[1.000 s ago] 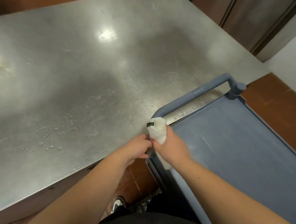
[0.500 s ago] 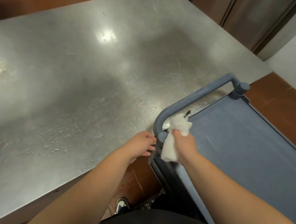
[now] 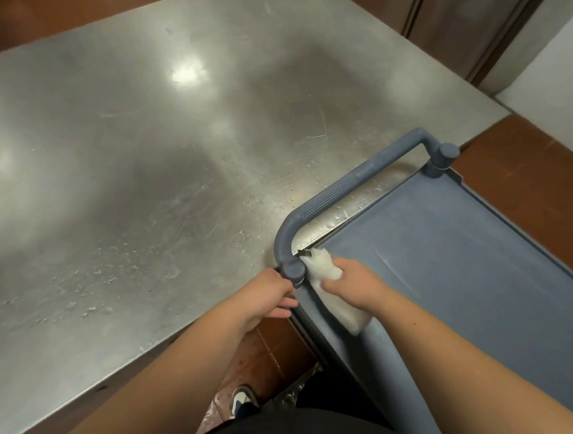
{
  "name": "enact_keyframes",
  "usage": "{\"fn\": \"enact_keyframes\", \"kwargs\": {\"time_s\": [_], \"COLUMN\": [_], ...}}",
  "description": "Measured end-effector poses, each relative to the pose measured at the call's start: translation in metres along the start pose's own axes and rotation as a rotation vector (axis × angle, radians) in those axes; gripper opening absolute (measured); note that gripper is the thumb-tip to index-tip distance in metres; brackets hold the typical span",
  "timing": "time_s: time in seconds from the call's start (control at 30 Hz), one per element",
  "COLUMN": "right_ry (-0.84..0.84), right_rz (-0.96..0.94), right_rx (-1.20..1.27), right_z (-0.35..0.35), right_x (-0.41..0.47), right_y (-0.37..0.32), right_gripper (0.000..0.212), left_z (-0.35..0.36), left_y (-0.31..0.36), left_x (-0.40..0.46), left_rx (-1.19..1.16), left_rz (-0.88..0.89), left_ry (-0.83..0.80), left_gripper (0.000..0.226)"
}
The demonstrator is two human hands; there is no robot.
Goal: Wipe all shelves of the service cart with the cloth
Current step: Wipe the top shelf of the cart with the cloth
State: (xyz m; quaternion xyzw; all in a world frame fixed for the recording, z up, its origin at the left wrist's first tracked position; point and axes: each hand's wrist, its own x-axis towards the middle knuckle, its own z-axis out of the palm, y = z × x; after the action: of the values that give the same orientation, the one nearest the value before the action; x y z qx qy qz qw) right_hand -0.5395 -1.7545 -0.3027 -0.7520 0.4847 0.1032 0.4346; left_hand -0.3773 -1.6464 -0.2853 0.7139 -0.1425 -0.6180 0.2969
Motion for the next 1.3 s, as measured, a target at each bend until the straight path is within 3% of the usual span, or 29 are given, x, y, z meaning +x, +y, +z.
{"fn": "enact_keyframes", "kwargs": {"time_s": [0.07, 0.17, 0.27, 0.37, 0.43, 0.57, 0.7, 0.83, 0.97, 1.07, 1.3], "right_ry": [-0.107, 0.129, 0.459, 0.56, 0.526, 0.486, 0.274, 0.176, 0.086, 0.07, 0.296], "right_rz": [0.049, 0.009, 0.026, 0.173, 0.191, -0.025, -0.243, -0.316, -0.31, -0.28, -0.03], "right_rx": [-0.274, -0.464, -0.326, -0.119, -0.19, -0.284, -0.268, -0.29, -0.428, -0.364, -0.19], "right_z": [-0.026, -0.035, -0.03, -0.042, -0.037, -0.008, 0.015, 0.01, 0.02, 0.04, 0.055], "right_x": [-0.008, -0.013, 0.002, 0.032, 0.046, 0.042, 0.026, 0.025, -0.002, -0.021, -0.052], "right_y": [0.008, 0.018, 0.036, 0.053, 0.044, 0.019, 0.015, 0.005, 0.006, 0.013, 0.024], "right_gripper": [0.03, 0.044, 0.06, 0.064, 0.063, 0.06, 0.052, 0.046, 0.046, 0.055, 0.063], "left_z": [0.002, 0.005, 0.009, 0.009, 0.009, 0.008, 0.009, 0.016, 0.019, 0.019, 0.013], "left_y": [0.002, 0.002, -0.003, -0.011, -0.014, -0.015, -0.008, -0.001, 0.003, 0.006, 0.001], "left_x": [0.003, 0.006, 0.012, 0.018, 0.021, 0.027, 0.026, 0.026, 0.025, 0.021, 0.011], "left_rx": [-0.06, -0.066, -0.072, -0.104, -0.13, -0.177, -0.23, -0.306, -0.347, -0.317, -0.062], "left_rz": [-0.012, -0.011, 0.0, -0.005, -0.001, 0.001, 0.011, 0.003, 0.002, 0.023, 0.042], "left_ry": [0.016, 0.044, 0.088, 0.104, 0.104, 0.134, 0.165, 0.213, 0.233, 0.197, 0.074], "left_gripper": [0.013, 0.011, 0.01, 0.006, 0.01, 0.018, 0.018, 0.019, 0.016, 0.012, 0.021]}}
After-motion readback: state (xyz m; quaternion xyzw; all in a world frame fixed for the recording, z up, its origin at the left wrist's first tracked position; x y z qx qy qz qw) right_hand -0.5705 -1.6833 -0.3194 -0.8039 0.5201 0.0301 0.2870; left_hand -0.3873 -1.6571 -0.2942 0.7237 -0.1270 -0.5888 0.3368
